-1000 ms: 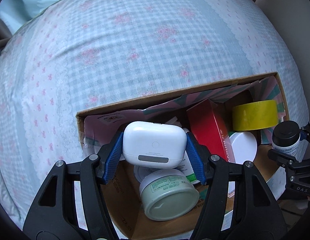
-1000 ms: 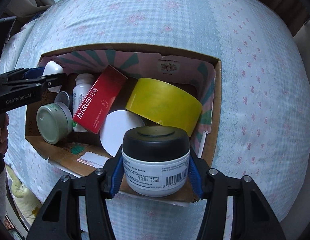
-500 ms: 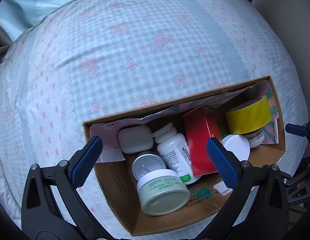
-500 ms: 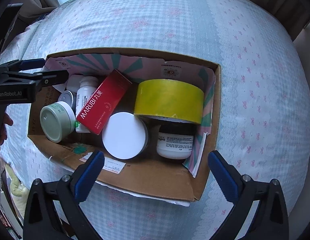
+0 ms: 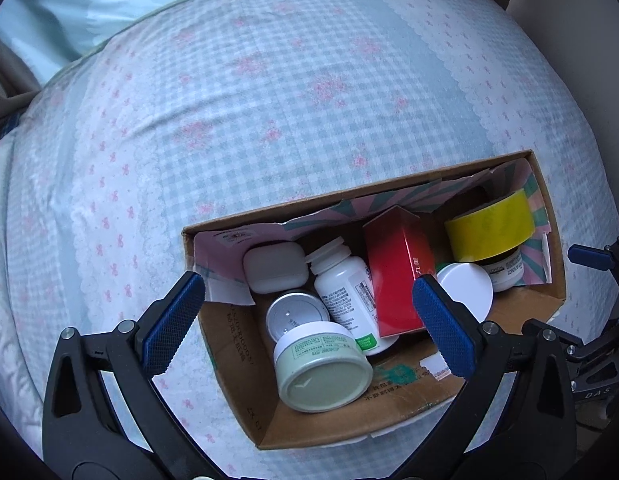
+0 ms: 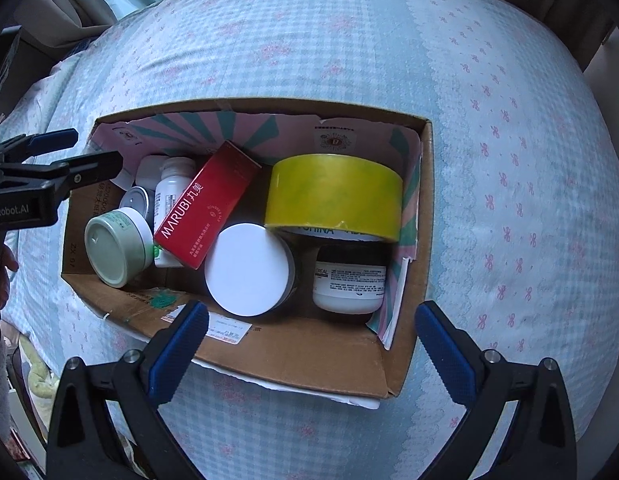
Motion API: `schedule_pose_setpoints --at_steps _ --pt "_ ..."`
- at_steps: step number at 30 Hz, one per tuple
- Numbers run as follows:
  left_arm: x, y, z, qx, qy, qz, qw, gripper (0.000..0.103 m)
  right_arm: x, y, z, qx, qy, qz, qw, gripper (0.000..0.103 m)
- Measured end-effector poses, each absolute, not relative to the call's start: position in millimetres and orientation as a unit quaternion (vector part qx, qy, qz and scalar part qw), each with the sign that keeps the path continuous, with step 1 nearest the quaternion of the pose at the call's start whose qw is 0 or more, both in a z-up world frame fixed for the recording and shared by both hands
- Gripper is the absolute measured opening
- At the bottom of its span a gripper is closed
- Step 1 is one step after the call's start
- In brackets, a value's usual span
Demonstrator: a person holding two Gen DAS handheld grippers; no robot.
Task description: Organize rigid objects
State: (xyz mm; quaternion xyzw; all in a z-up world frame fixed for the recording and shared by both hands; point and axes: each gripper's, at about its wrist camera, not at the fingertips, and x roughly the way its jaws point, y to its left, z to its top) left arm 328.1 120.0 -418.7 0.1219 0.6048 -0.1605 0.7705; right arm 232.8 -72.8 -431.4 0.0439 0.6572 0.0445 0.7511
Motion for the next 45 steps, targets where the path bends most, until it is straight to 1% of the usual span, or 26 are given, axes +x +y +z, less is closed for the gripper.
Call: schedule_pose_setpoints --at_steps 3,6,11,16,19,22,26,33,45 --pt "318 120 -393 0.112 0.596 -0.152 0.780 0.103 230 -78 -406 0.046 0.643 0.048 0.763 0.103" --pt "303 115 -347 0.097 0.573 -0.143 0.801 0.103 224 -86 -364 0.049 0.621 0.045 0.781 0.103" --pt "268 99 -247 0.072 0.518 -0.128 0.842 0.103 207 -108 -270 0.056 0.570 0.031 0.819 0.103" --pt "216 79 -142 0.078 0.443 -0.108 0.886 0.103 180 -132 -162 0.051 0.497 0.000 0.866 0.103" --pt "183 69 -94 0.076 0.396 -0.098 0.910 0.103 158 -138 -107 0.055 0.450 -0.009 0.891 0.103" --pt "152 61 -61 0.071 0.359 -0.093 0.926 0.103 137 -135 -74 0.035 0.420 -0.017 0.907 0.103" --pt "120 60 -37 0.054 0.329 -0.092 0.938 0.103 110 -143 -54 0.043 0.391 -0.028 0.919 0.103" --pt "84 57 -21 0.058 0.289 -0.083 0.952 0.103 85 -152 -50 0.038 0.369 -0.043 0.928 0.103" --pt "84 67 -26 0.026 0.293 -0.078 0.953 0.103 79 -151 -45 0.034 0.356 -0.046 0.933 0.103"
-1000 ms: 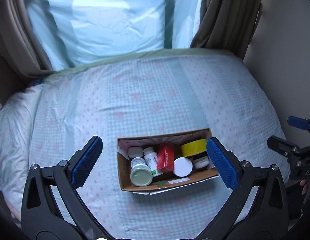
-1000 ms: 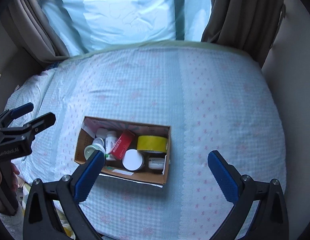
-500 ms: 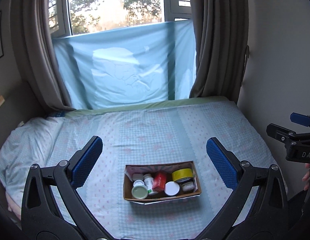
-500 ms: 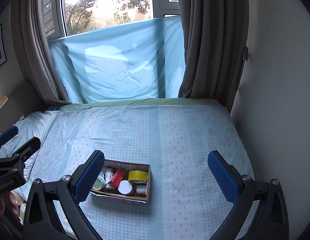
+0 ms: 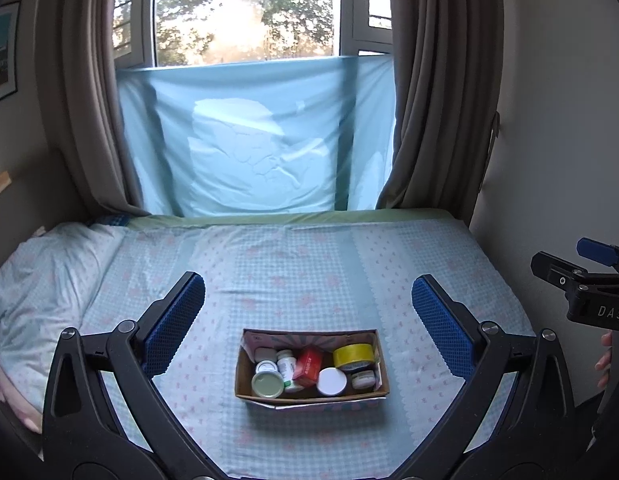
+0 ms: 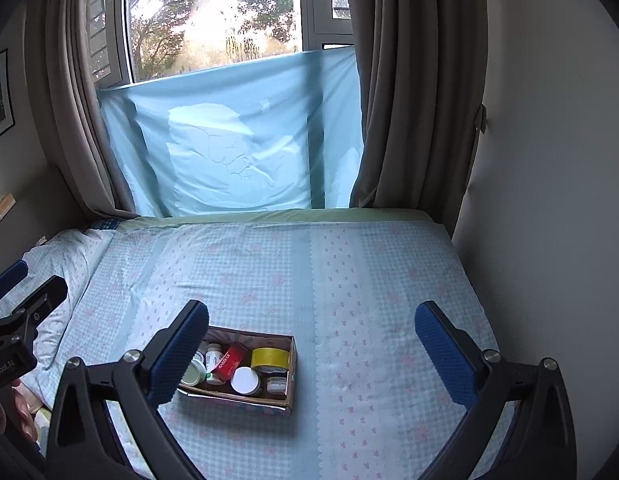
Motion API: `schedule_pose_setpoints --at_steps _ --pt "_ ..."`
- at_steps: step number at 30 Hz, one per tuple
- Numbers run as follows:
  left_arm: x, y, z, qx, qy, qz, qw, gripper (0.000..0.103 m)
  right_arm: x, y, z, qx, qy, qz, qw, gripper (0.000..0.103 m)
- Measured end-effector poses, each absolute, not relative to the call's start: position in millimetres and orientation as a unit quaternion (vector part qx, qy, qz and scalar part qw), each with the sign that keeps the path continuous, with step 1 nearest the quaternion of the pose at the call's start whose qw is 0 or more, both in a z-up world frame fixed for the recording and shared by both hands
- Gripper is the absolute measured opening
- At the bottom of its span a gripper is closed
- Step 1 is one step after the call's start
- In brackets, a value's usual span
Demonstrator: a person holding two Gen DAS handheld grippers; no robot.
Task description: Organize rigid objects
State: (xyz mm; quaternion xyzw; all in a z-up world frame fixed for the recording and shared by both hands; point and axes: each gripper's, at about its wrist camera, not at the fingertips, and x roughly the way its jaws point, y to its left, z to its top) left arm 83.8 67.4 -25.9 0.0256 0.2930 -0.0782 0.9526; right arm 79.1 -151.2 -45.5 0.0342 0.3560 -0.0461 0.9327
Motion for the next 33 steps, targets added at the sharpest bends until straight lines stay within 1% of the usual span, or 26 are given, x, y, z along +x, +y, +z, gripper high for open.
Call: schedule_pose_setpoints --at_steps 33 --pt "83.3 69.2 -27.6 0.024 0.292 -0.058 0.954 0.103 81.0 -152.4 -43.4 0.042 0.351 -0.046 0.934 0.103"
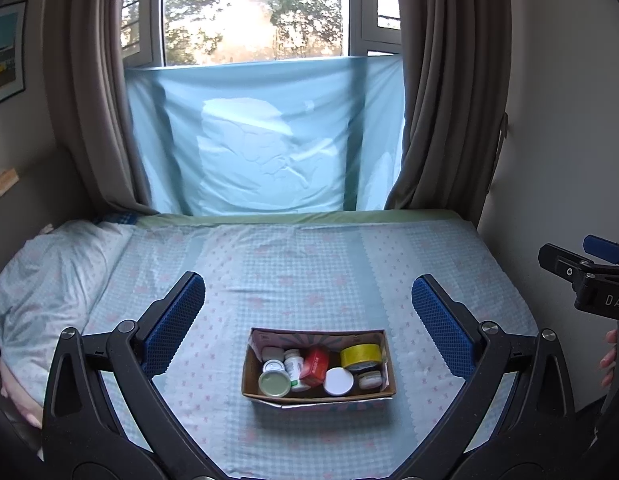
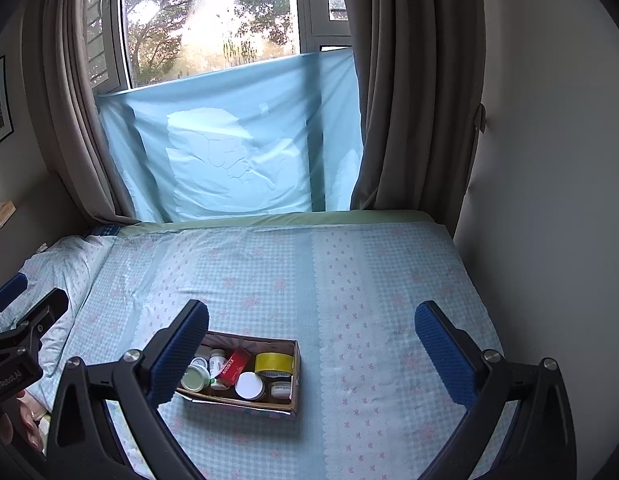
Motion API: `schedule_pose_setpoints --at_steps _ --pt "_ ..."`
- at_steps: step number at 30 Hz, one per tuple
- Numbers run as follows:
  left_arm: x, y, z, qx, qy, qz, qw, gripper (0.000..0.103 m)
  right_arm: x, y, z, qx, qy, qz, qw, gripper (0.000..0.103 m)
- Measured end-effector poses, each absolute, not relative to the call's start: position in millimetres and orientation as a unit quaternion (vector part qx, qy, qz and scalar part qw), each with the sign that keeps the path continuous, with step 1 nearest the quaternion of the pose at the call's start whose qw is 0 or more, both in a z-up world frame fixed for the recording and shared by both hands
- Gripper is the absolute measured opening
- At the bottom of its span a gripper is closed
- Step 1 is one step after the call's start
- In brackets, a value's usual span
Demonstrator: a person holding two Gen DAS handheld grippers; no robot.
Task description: Organize rigid objects
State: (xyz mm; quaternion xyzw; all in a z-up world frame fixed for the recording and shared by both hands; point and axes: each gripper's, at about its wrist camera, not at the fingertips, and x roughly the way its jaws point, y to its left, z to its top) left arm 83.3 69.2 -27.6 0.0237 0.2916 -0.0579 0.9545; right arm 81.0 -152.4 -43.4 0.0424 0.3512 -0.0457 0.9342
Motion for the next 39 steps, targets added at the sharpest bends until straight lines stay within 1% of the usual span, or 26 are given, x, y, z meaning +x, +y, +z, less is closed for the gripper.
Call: schedule_pose_setpoints --at_steps 28,36,39 --pt "73 65 -28 0.018 0.283 -0.058 0.957 0.103 78 -155 -34 0.045 0.345 -0.048 0.936 0.103" --pt "65 60 -21 0.037 0.243 -0.032 0.969 0.103 78 -156 -33 0.045 0.342 -0.049 0.937 0.103" --pt "66 57 -22 0.043 0.244 -0.027 0.969 0.103 78 -157 -34 0.046 0.343 -0.049 0.937 0.103"
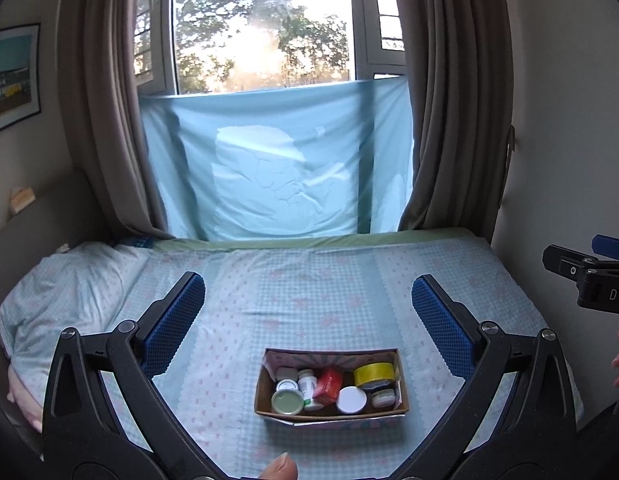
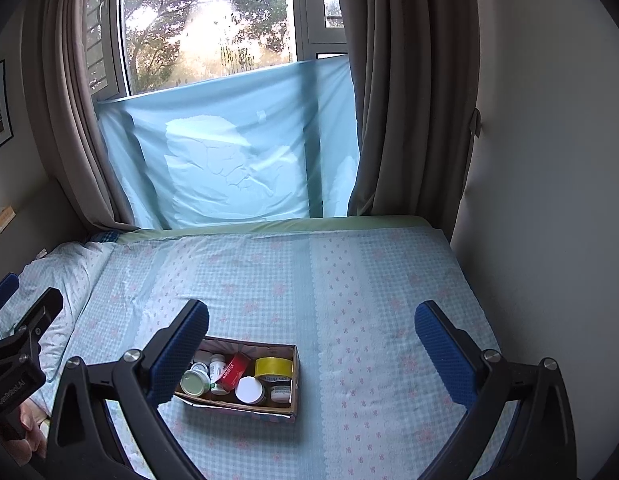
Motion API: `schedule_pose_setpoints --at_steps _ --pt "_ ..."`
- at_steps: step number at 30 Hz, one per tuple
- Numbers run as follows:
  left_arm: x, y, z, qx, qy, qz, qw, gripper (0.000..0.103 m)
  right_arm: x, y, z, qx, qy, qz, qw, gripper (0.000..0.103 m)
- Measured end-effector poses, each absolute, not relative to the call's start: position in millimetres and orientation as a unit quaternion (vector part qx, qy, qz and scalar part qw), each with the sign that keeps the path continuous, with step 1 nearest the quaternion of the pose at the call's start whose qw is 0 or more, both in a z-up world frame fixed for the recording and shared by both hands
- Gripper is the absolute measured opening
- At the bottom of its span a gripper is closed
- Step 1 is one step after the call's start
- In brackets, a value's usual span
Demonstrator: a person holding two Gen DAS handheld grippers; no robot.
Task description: Organize rigid objects
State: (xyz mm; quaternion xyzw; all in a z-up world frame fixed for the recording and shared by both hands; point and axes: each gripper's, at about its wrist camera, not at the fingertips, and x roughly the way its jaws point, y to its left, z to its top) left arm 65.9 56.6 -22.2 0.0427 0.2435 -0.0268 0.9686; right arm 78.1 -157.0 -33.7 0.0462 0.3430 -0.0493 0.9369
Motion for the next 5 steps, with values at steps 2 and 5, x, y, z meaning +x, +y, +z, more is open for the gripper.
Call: schedule_pose_setpoints --at_steps 2,5 --pt "67.4 55.8 -24.2 0.042 0.246 -0.031 0.968 0.103 77.4 -157.0 -33.9 0.046 0.343 -0.049 0.937 0.103" --pt "69.2 54.3 -27.2 0.041 0.249 -0.043 0.967 0.103 79.7 -156.8 -35.7 0.046 0.347 -0.049 0.935 0.103"
